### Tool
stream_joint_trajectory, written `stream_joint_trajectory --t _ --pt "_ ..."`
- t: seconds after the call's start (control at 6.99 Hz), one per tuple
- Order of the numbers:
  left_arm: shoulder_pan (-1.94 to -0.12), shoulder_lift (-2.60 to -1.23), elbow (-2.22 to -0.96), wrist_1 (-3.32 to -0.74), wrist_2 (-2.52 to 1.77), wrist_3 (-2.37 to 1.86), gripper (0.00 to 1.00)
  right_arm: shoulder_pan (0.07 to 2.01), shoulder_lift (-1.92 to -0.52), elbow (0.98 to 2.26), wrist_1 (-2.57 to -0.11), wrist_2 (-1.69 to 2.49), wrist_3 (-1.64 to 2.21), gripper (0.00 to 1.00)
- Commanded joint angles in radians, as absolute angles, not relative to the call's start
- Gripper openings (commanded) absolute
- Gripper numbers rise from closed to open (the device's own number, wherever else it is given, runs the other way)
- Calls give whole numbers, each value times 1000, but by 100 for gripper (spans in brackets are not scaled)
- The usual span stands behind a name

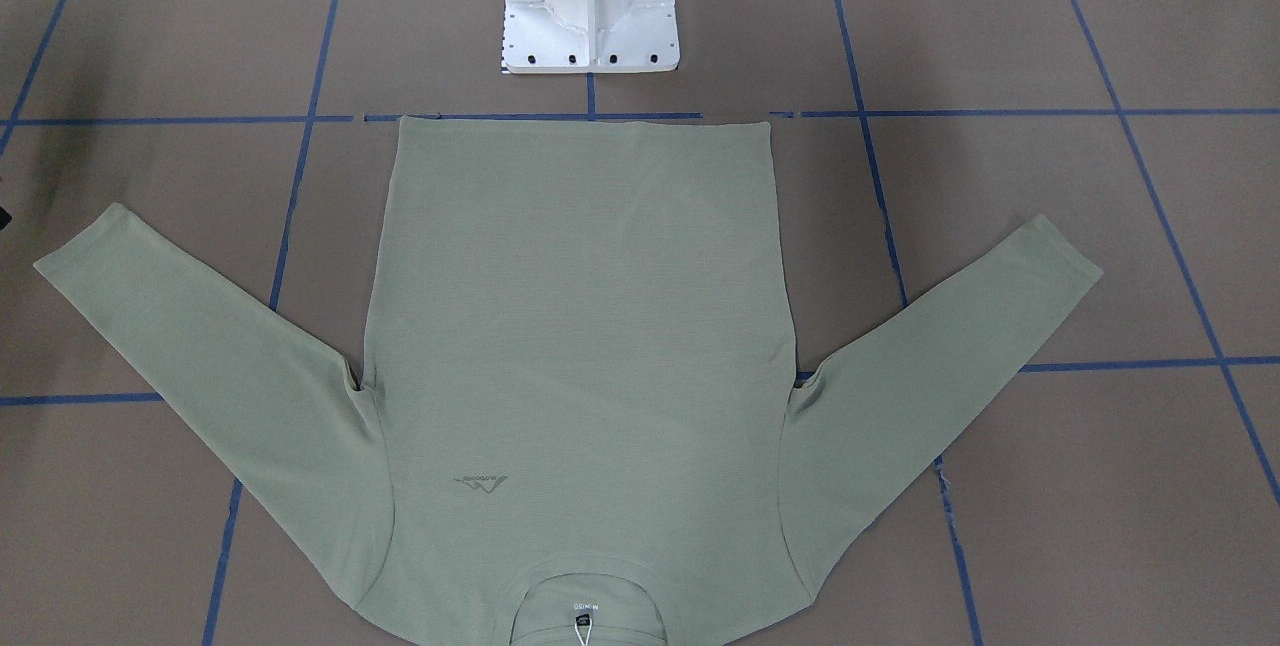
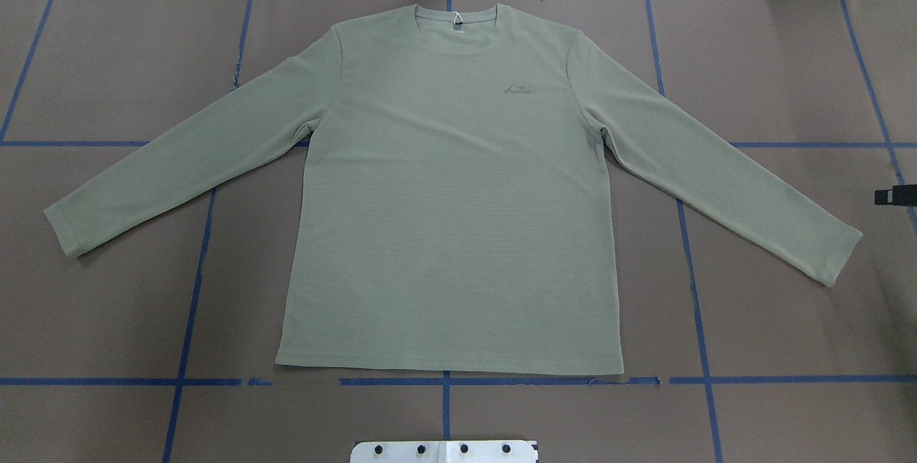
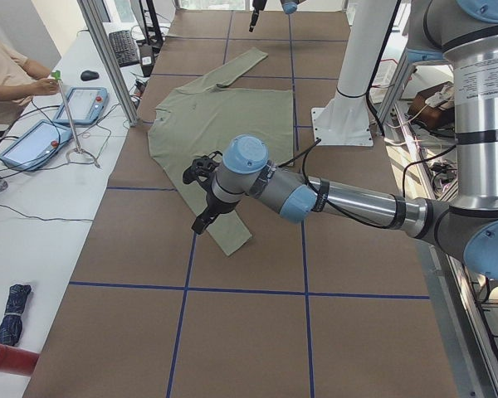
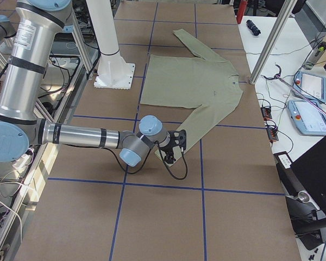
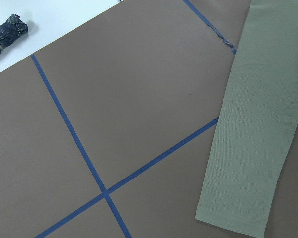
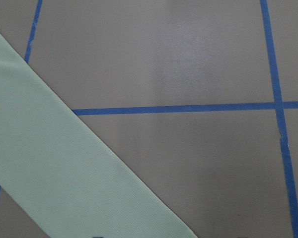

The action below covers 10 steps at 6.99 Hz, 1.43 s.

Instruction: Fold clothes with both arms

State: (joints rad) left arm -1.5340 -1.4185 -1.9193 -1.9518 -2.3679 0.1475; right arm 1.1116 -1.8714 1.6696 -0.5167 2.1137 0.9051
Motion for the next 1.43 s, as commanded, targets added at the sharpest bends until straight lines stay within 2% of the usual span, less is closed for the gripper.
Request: stream_joint_trajectory --t 0.0,0.43,1.29 --pt "-1534 -1417 -1914 -1953 -2368 150 100 987 -1871 1588 -446 1995 960 71" --pt "-1534 -1417 -1911 -1953 -2367 150 100 950 -1843 1493 -362 1983 963 69" --pt "-1534 -1419 -1907 -1954 -2367 150 100 939 -1812 1476 -362 1967 954 58"
